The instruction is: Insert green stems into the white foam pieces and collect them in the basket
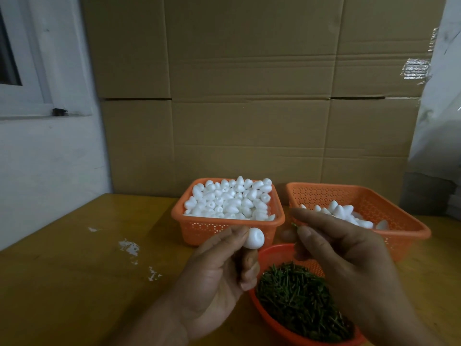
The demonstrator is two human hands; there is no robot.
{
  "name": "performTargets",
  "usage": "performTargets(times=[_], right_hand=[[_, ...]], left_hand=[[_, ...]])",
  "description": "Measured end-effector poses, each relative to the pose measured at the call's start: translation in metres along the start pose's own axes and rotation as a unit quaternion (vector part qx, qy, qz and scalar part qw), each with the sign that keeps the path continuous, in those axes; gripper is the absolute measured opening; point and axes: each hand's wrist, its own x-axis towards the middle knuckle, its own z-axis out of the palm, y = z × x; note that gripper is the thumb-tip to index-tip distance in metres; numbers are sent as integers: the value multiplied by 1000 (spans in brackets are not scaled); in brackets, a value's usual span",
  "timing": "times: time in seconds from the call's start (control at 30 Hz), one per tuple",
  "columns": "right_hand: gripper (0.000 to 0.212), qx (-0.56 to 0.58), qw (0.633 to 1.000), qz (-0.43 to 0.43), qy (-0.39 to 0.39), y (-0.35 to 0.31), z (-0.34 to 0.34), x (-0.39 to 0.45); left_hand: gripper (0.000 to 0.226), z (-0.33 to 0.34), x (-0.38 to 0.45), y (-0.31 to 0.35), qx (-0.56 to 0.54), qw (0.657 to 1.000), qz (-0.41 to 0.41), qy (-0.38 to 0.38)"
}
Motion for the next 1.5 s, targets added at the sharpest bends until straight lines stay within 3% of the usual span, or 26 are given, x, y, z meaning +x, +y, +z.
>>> performTargets(times=[0.4, 0.63, 0.77, 1.03, 1.27, 1.5], right_hand=[[26, 196, 979, 46, -41, -2, 19, -7], [5, 235, 971, 33, -1, -6, 28, -11], [17, 225, 974, 36, -2, -2, 32, -13], [8, 255, 966, 47, 18, -2, 35, -14], [16, 212, 976, 50, 15, 2, 33, -15], [14, -9, 995, -76, 60, 4, 31, -19]], left_hand=[[34, 3, 0, -3, 24, 1000, -4, 10], [42, 6, 0, -3, 35, 999, -7, 21], [47, 5, -1, -4, 43, 999, -13, 27], [46, 6, -1, -4, 64, 998, -10, 25], [47, 7, -2, -3, 74, 997, -11, 26], [44, 11, -4, -1, 89, 995, 0, 50]])
